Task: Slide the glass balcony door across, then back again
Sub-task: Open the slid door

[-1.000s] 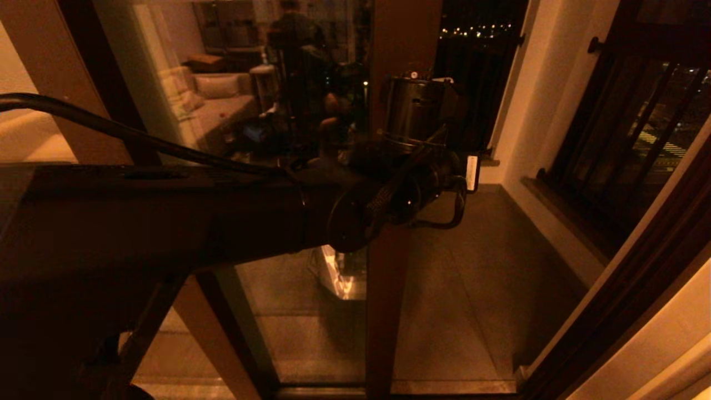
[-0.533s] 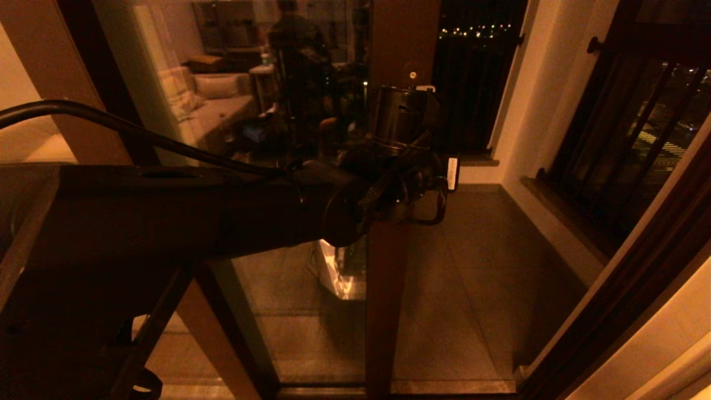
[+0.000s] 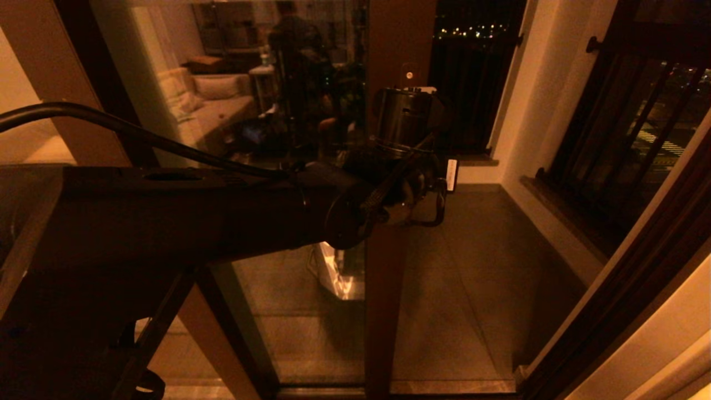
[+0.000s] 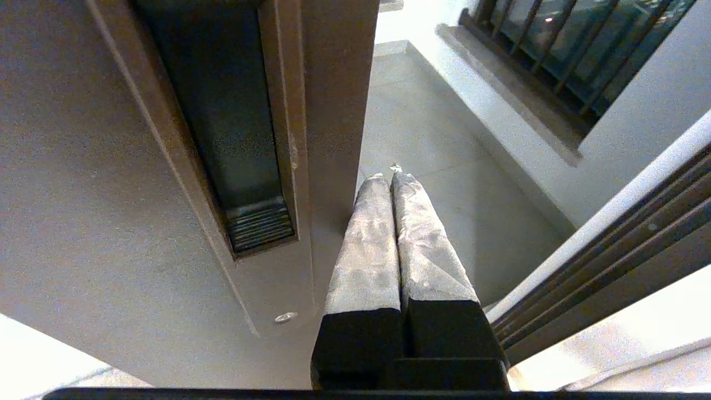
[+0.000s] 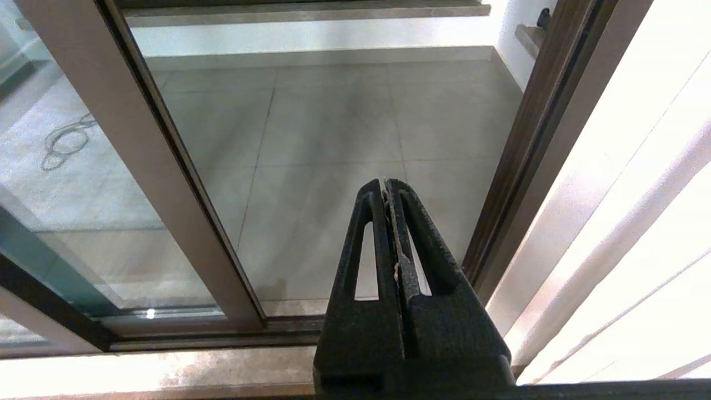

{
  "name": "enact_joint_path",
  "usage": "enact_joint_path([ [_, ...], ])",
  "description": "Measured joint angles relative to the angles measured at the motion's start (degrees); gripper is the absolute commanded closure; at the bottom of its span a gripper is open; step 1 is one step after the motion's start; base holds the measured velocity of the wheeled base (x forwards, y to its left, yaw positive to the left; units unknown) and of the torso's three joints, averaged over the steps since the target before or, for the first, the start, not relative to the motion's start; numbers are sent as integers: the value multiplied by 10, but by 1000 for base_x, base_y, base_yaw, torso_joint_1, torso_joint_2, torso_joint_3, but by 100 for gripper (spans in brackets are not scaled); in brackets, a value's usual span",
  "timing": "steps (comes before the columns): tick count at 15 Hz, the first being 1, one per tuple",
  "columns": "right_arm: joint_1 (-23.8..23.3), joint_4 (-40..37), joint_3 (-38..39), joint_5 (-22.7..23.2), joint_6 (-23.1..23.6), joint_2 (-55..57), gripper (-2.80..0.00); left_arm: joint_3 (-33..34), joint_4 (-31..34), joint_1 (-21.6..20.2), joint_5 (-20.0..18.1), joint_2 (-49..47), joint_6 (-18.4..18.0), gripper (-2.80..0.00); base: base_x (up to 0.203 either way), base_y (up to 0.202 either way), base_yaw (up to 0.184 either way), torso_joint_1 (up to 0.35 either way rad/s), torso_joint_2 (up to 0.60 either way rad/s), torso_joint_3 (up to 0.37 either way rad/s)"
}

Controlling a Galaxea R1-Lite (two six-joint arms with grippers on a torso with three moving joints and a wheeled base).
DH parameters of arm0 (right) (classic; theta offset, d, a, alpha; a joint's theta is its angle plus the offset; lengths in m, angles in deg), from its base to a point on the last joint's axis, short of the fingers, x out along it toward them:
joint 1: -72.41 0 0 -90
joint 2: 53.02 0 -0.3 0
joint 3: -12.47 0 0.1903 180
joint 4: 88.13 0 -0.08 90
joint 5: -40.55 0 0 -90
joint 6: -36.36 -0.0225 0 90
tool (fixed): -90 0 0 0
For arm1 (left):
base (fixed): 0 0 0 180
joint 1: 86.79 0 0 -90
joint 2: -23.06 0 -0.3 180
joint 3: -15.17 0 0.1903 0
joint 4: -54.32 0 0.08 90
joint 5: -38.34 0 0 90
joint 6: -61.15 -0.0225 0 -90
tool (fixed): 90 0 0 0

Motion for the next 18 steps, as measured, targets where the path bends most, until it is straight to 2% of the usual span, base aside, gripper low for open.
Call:
enact_joint_path([
  [8, 0, 0, 0, 0, 0, 0, 0, 13, 0, -12, 34, 12, 2, 0, 0, 0, 0, 0, 0, 0],
  [18, 0, 0, 0, 0, 0, 0, 0, 93, -1, -22, 47, 77, 4, 0, 0, 0, 0, 0, 0, 0],
])
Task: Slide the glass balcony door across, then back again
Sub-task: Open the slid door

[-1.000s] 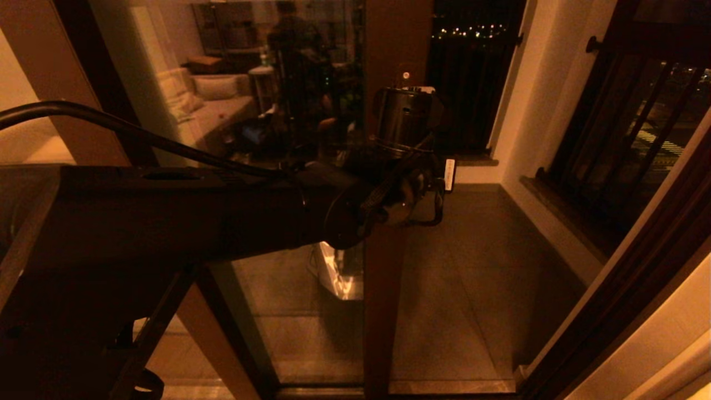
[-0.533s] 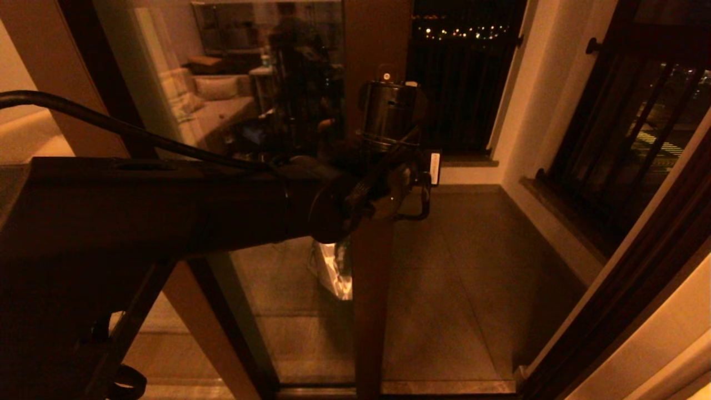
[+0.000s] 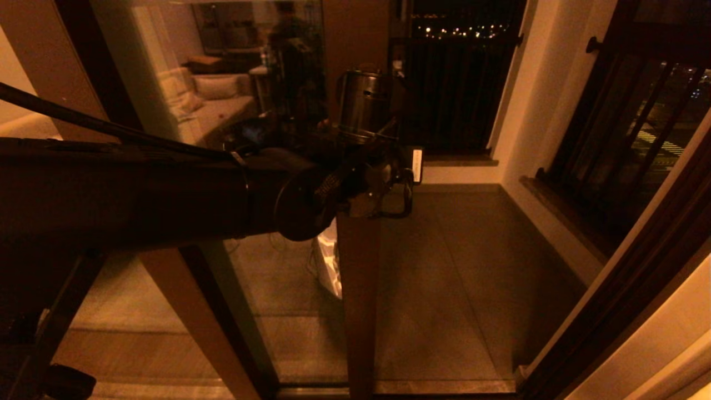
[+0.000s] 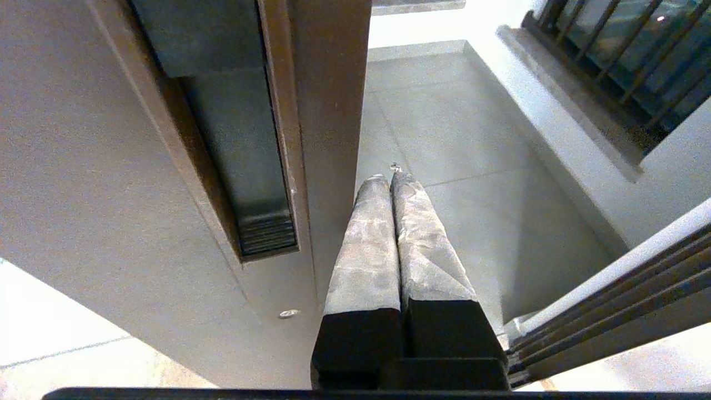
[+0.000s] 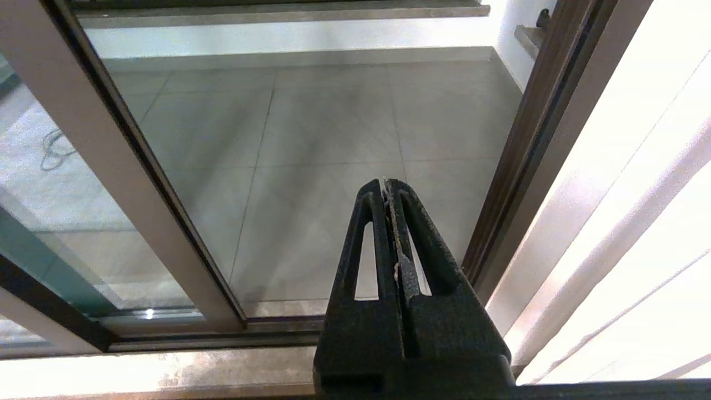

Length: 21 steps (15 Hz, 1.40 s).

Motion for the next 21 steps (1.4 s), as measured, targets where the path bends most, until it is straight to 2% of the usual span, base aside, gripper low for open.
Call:
enact_joint_path([
  [6, 0, 0, 0, 0, 0, 0, 0, 41, 1, -16, 8, 39, -1, 0, 0, 0, 0, 0, 0, 0],
  [11, 0, 0, 0, 0, 0, 0, 0, 54, 0, -28, 21, 61, -3, 0, 0, 0, 0, 0, 0, 0],
  [21, 0, 0, 0, 0, 0, 0, 0, 63, 4, -69, 18, 94, -19, 0, 0, 0, 0, 0, 0, 0],
])
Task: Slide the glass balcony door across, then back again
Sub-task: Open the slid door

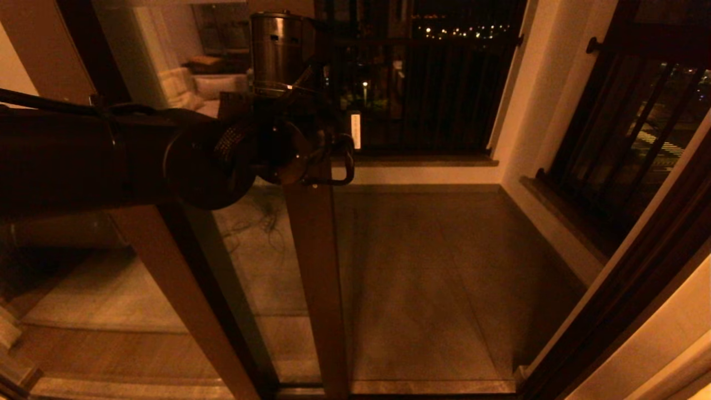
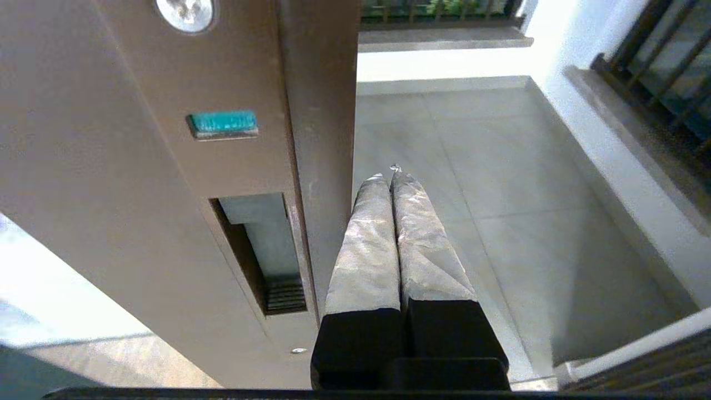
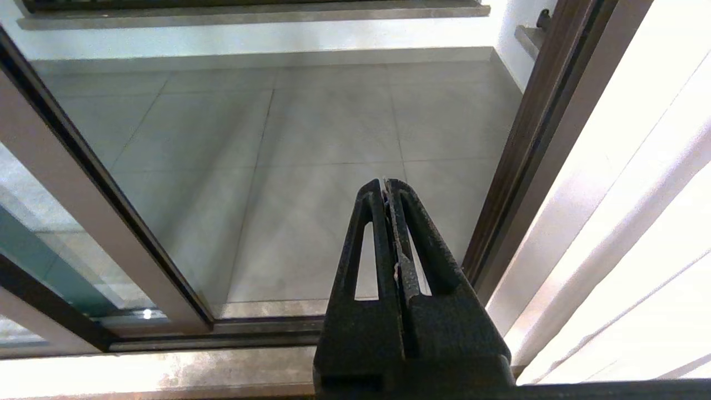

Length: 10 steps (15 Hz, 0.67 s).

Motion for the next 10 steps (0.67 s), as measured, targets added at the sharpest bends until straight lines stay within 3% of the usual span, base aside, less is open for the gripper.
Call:
enact_joint_path([
  [10, 0, 0, 0, 0, 0, 0, 0, 16, -1, -29, 3, 23, -12, 0, 0, 0, 0, 0, 0, 0],
])
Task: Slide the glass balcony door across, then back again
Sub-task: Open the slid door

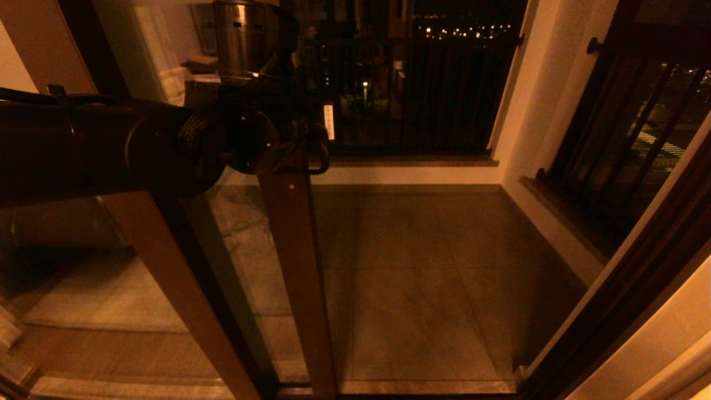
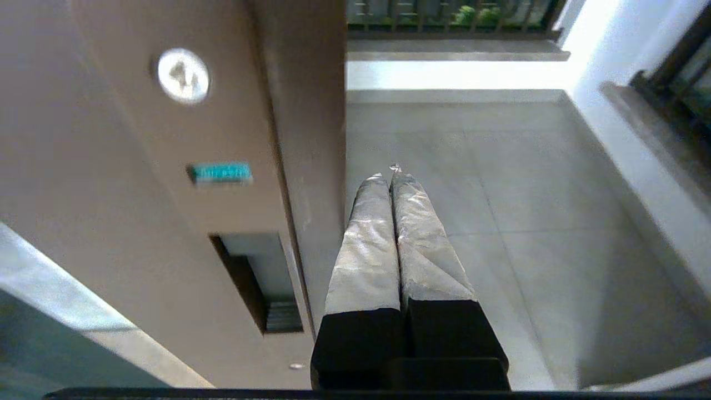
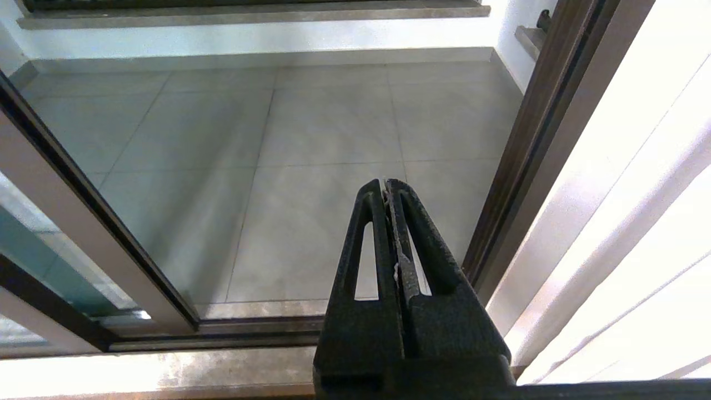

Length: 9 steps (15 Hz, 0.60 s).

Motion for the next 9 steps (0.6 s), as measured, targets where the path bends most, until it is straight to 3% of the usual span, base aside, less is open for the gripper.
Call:
enact_joint_path([
  [9, 0, 0, 0, 0, 0, 0, 0, 2, 3, -31, -5, 14, -6, 0, 0, 0, 0, 0, 0, 0],
])
